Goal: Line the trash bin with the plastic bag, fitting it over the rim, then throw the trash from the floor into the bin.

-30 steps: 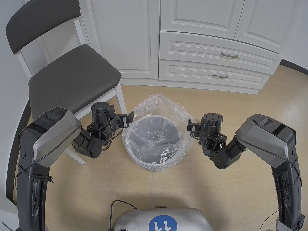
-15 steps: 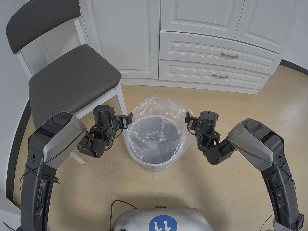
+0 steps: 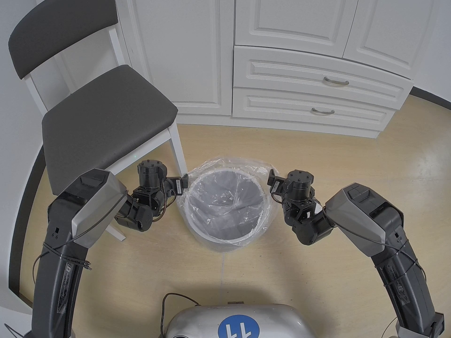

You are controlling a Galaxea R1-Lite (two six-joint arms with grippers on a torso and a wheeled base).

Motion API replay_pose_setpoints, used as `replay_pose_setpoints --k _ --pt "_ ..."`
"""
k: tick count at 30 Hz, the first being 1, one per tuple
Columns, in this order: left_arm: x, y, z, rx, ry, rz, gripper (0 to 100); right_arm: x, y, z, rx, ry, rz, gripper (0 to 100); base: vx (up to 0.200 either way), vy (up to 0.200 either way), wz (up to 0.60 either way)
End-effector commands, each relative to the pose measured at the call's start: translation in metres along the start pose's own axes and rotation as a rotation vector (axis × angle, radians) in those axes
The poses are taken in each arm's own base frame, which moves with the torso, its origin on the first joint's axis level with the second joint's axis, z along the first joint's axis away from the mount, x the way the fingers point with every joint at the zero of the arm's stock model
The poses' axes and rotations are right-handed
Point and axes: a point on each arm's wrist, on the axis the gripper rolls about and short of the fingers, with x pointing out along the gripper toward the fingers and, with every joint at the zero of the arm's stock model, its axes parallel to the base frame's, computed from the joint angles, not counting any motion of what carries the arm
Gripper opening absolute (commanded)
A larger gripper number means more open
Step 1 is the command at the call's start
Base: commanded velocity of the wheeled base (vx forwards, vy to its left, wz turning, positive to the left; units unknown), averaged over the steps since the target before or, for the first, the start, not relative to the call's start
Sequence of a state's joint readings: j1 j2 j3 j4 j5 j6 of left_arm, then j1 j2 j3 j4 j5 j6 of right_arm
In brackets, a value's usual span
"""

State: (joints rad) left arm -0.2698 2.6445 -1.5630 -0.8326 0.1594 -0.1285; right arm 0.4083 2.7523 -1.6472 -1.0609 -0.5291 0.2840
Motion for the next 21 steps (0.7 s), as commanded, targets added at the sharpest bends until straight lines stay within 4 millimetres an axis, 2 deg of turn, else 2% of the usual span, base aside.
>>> replay_pose_setpoints --k 1,13,15,21 --pt "0.005 0.003 -0.007 0.003 0.023 0.02 100 0.004 -0.006 -0.016 -0.01 0.015 -0.013 100 0.0 0.0 0.0" --pt "0.006 0.012 -0.013 0.018 0.118 0.07 100 0.008 -0.016 -0.036 -0.049 0.075 -0.04 100 0.0 0.0 0.0" --pt "0.004 0.015 -0.018 0.033 0.2 0.087 100 0.007 -0.02 -0.047 -0.065 0.098 -0.043 100 0.0 0.0 0.0" --pt "0.006 0.015 -0.022 0.034 0.203 0.086 100 0.005 -0.024 -0.062 -0.078 0.133 -0.044 100 0.0 0.0 0.0"
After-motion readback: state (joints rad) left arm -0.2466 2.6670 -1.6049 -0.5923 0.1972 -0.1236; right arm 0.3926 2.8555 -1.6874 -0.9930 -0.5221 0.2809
